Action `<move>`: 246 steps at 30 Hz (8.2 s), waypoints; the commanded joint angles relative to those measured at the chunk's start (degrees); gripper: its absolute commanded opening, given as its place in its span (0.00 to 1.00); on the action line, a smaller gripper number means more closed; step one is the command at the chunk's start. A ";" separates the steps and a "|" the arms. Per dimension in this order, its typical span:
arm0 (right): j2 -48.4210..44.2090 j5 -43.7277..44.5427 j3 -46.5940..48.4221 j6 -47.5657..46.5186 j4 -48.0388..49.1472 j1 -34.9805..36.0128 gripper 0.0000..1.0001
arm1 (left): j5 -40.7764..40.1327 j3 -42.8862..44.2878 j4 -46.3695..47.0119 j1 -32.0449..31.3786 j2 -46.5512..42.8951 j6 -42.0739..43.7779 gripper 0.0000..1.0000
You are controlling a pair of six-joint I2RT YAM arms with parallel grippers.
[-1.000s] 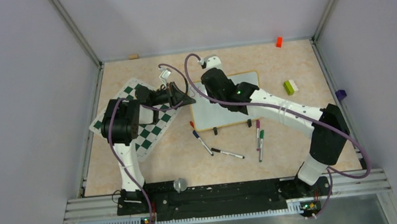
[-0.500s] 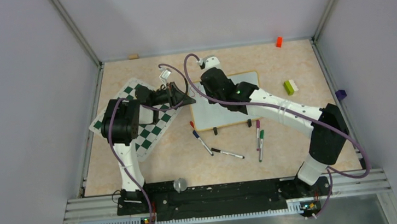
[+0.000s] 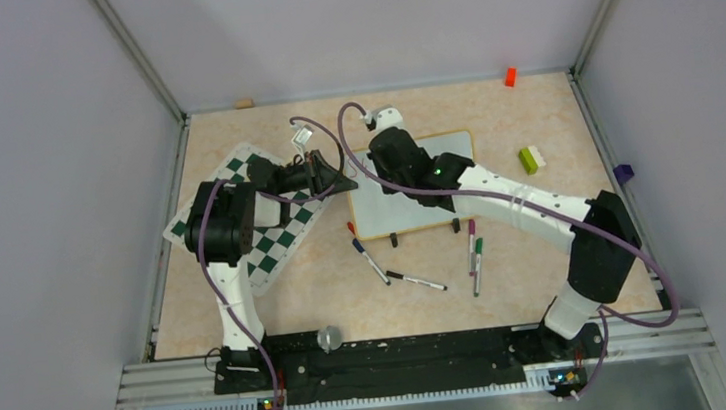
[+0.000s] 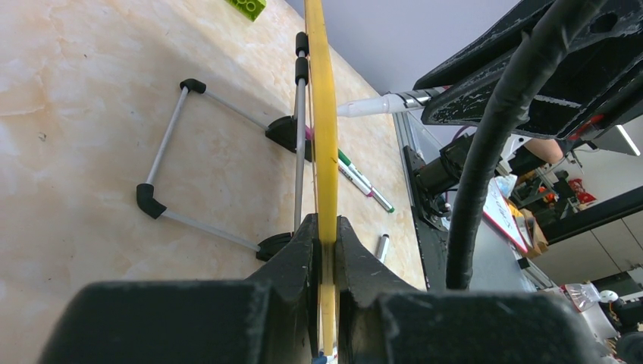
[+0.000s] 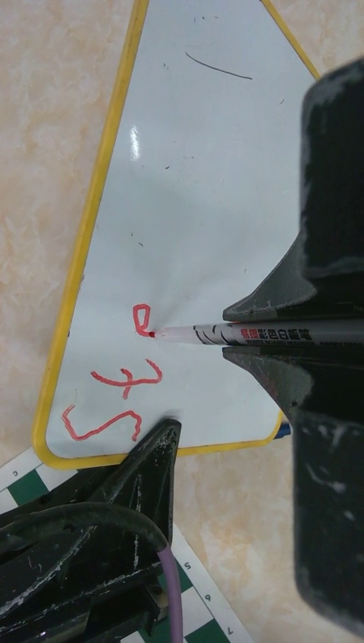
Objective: Write a sentence on the whiteboard
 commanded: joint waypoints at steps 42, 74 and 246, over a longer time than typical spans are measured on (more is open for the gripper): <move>-3.30 3.21 2.41 -1.42 -0.22 -1.34 0.00 | 1.60 0.85 7.54 -0.76 -1.96 -0.40 0.00; -7.18 0.01 -7.58 1.84 -1.25 -1.31 0.00 | 1.64 0.85 7.54 -0.78 -1.98 -0.42 0.00; -20.42 0.34 -19.86 -2.09 10.67 3.00 0.00 | 1.29 0.83 7.54 -0.69 -2.09 -0.46 0.00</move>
